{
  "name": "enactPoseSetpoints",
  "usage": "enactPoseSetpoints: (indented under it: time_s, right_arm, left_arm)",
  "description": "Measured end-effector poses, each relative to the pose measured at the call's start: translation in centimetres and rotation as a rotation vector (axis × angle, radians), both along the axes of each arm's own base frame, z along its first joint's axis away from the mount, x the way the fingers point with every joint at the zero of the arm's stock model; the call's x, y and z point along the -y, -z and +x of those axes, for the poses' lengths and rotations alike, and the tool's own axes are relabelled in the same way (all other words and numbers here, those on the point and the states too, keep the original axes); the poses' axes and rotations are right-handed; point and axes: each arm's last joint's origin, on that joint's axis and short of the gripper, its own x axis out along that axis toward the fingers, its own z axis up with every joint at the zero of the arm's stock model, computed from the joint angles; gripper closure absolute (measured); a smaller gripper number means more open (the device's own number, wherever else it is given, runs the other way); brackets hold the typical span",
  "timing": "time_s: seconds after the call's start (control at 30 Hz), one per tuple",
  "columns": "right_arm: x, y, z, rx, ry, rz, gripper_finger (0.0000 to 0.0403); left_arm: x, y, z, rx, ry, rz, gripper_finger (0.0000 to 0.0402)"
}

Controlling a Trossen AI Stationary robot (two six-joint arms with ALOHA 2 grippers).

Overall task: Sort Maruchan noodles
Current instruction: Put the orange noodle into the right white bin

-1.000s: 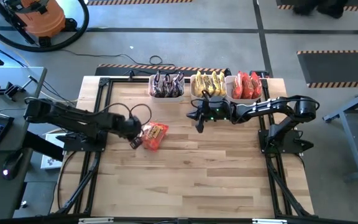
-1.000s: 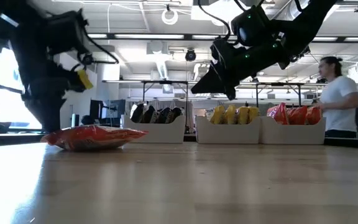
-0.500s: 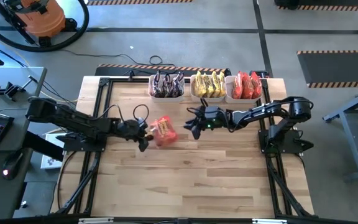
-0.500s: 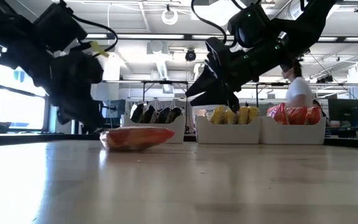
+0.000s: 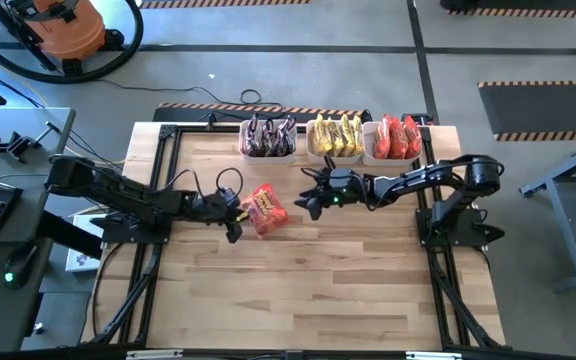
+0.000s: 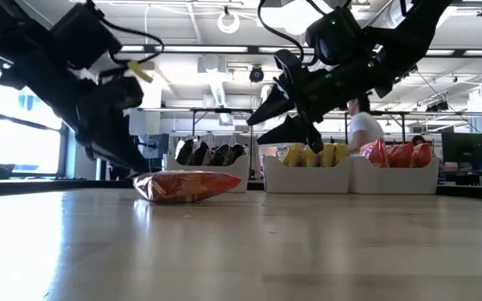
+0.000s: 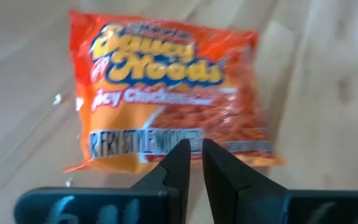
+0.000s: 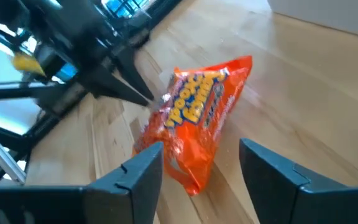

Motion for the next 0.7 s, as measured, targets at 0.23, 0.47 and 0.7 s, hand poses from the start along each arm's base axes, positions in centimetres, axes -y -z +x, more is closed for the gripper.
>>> enactPoseSetpoints:
  time_s: [0.23, 0.47, 0.7]
  right_arm:
    - [0.2, -0.8, 0.7, 0.03, -0.021, -0.005, 0.0205]
    - [0.4, 1.6, 3.2, -0.028, -0.066, 0.091, 0.0191]
    - [1.7, 2.8, 6.8, -0.057, -0.149, 0.191, 0.0148]
  left_arm:
    - [0.2, 2.2, 0.7, -0.073, -0.008, 0.016, 0.0367]
    - [0.7, 3.7, 1.4, -0.086, -0.001, 0.036, 0.0367]
    - [1.0, 4.3, 1.8, -0.073, 0.0, 0.059, 0.0367]
